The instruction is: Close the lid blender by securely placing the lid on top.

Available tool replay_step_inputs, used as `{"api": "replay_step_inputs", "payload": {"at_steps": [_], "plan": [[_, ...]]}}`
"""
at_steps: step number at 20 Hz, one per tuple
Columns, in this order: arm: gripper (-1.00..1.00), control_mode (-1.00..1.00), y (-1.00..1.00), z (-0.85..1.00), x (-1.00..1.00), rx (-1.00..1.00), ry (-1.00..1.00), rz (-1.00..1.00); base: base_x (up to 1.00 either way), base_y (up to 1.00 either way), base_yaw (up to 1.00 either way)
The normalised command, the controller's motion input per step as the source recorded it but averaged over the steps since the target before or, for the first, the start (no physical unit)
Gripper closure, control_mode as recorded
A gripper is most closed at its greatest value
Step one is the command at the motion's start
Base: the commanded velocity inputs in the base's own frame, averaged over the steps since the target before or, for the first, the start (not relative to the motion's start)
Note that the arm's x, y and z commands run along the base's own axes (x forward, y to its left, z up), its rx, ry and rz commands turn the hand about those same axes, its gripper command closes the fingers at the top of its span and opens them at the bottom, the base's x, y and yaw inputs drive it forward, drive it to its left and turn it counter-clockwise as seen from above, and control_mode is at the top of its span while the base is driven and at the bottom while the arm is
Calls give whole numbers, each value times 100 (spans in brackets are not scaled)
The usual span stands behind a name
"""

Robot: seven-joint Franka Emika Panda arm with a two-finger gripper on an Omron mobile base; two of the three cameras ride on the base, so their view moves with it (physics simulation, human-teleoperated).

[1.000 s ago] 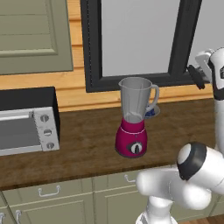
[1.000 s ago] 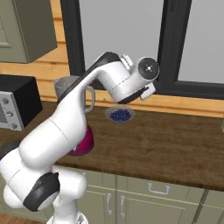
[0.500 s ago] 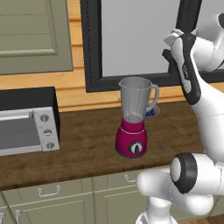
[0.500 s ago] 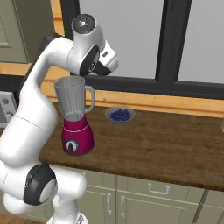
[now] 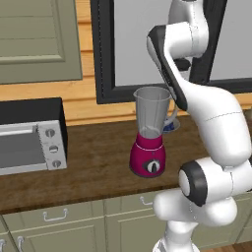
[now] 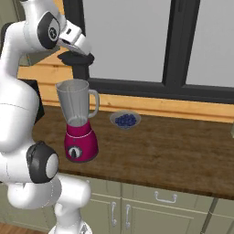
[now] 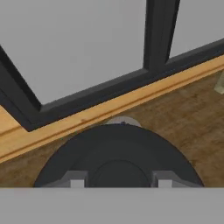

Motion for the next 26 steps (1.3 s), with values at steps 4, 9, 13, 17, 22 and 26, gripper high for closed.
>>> {"api": "replay_step_inputs", "payload": {"at_steps": [4,9,13,17,22,26], "plan": [[100,-100,39,-20,-4,0,0,11,0,0,0],[100,-100,43,-44,-8,0,-2,7,0,0,0],[100,-100,17,-47,-1,-6,-6,1,0,0,0],[100,-100,0,-33,0,-8,-7,0,0,0,0],[100,-100,-5,-21,0,-7,-8,-1,0,0,0],[100,-100,0,-9,2,0,-2,-6,0,0,0]]}}
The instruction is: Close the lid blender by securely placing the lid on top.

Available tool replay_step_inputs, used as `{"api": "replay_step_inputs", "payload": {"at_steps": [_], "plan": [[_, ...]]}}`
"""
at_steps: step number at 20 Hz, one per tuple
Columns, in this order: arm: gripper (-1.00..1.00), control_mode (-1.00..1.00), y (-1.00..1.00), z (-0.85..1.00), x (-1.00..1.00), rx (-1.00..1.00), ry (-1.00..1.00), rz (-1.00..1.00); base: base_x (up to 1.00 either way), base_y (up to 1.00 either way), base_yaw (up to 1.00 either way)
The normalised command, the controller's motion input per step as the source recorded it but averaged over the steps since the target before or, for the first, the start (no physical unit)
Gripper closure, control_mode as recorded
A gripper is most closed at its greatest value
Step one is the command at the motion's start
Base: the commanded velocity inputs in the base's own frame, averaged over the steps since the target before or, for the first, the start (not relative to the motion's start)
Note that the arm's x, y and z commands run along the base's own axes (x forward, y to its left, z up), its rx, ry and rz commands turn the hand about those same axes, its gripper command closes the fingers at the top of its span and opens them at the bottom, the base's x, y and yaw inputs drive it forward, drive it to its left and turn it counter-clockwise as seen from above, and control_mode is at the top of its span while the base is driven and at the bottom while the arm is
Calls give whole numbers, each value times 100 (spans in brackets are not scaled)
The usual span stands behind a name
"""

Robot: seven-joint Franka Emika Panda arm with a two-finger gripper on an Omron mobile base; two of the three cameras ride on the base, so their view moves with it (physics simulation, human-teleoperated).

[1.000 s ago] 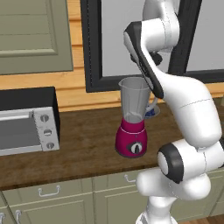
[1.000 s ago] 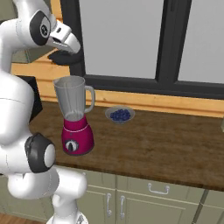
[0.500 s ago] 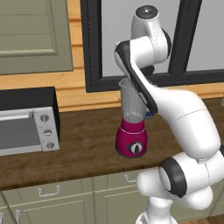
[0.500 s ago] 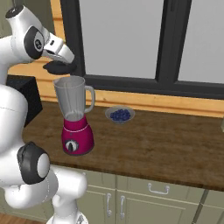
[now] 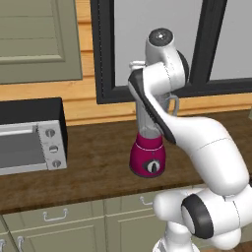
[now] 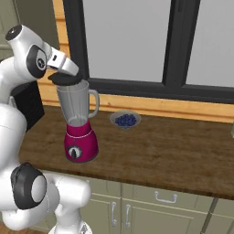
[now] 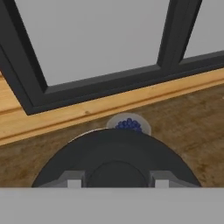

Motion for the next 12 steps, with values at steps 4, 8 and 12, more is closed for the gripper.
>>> {"api": "replay_step_inputs", "payload": {"at_steps": [4,8,12], "plan": [[100,-100,0,0,4,0,0,-5,0,0,0],[100,-100,0,0,0,-1,0,0,0,0,0],[100,-100,0,-9,1,-3,0,0,0,0,0]]}}
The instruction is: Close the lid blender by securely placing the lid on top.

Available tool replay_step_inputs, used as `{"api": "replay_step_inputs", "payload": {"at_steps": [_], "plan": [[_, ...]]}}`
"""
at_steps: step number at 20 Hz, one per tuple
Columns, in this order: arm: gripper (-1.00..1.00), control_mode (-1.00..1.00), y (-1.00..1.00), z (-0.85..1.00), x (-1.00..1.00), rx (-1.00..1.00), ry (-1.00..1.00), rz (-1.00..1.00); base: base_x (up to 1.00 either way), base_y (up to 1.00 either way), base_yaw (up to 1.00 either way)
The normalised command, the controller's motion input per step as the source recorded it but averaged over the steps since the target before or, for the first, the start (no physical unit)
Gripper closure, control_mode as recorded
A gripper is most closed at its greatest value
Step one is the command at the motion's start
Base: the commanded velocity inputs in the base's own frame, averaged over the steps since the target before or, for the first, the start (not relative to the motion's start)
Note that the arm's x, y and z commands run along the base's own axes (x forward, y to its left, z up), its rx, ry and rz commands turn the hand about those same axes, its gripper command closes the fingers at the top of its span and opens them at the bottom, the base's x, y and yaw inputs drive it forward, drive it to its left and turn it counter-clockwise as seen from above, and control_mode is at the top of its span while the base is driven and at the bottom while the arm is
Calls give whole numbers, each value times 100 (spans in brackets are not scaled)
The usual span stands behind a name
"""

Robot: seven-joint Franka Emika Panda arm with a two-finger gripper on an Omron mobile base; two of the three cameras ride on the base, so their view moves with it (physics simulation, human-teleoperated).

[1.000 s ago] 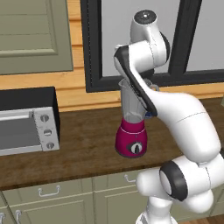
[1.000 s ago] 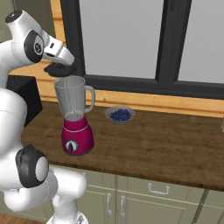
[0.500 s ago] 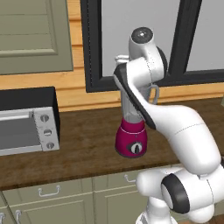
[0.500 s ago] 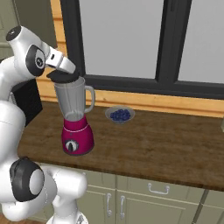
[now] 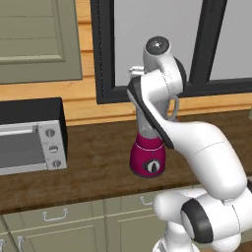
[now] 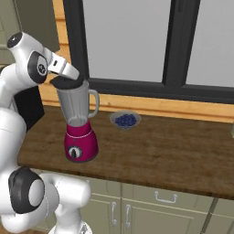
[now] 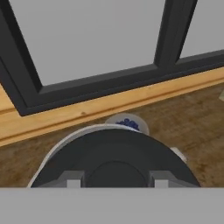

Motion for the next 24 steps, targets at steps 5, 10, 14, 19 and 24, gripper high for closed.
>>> {"api": "replay_step_inputs", "payload": {"at_steps": [5,10,14,19,24], "plan": [[100,-100,0,-18,0,-5,0,0,0,0,0],[100,-100,0,-7,3,-3,0,-1,0,0,0],[100,-100,0,0,18,0,0,-7,0,0,0],[100,-100,0,0,19,0,0,-11,0,0,0],[100,-100,0,0,4,0,0,-14,0,0,0]]}}
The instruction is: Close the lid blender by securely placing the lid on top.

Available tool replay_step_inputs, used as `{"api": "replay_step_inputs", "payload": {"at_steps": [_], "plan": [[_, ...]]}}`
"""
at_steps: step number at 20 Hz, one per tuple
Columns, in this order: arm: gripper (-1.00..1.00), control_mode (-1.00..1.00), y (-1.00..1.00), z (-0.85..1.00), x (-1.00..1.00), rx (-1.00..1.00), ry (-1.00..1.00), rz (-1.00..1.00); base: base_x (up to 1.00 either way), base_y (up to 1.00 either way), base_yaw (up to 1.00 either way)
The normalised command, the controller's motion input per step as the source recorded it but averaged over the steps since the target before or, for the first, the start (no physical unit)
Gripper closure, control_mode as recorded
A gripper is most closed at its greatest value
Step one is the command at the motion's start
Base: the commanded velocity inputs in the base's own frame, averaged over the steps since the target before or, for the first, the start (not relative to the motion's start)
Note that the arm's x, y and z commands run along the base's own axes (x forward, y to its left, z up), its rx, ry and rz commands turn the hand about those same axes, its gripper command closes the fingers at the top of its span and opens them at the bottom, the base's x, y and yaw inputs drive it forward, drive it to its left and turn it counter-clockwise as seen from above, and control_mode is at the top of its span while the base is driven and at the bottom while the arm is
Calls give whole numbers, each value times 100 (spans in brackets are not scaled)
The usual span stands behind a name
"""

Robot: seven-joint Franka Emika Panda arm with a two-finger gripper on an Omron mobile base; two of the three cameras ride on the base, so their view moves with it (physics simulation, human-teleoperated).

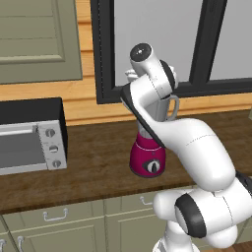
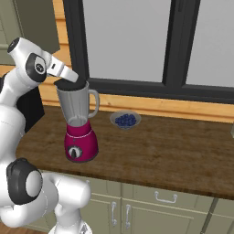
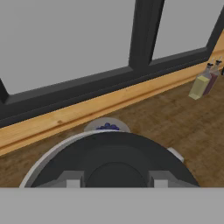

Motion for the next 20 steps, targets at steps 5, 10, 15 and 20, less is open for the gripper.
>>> {"api": "replay_step_inputs", "payload": {"at_steps": [5,10,15,20], "plan": [[100,-100,-1,1,-2,3,-4,-4,0,0,0],[100,-100,0,0,0,0,0,0,0,0,0],[100,-100,0,0,3,0,-2,-10,0,0,0],[100,-100,0,-3,0,0,0,-11,0,0,0]]}}
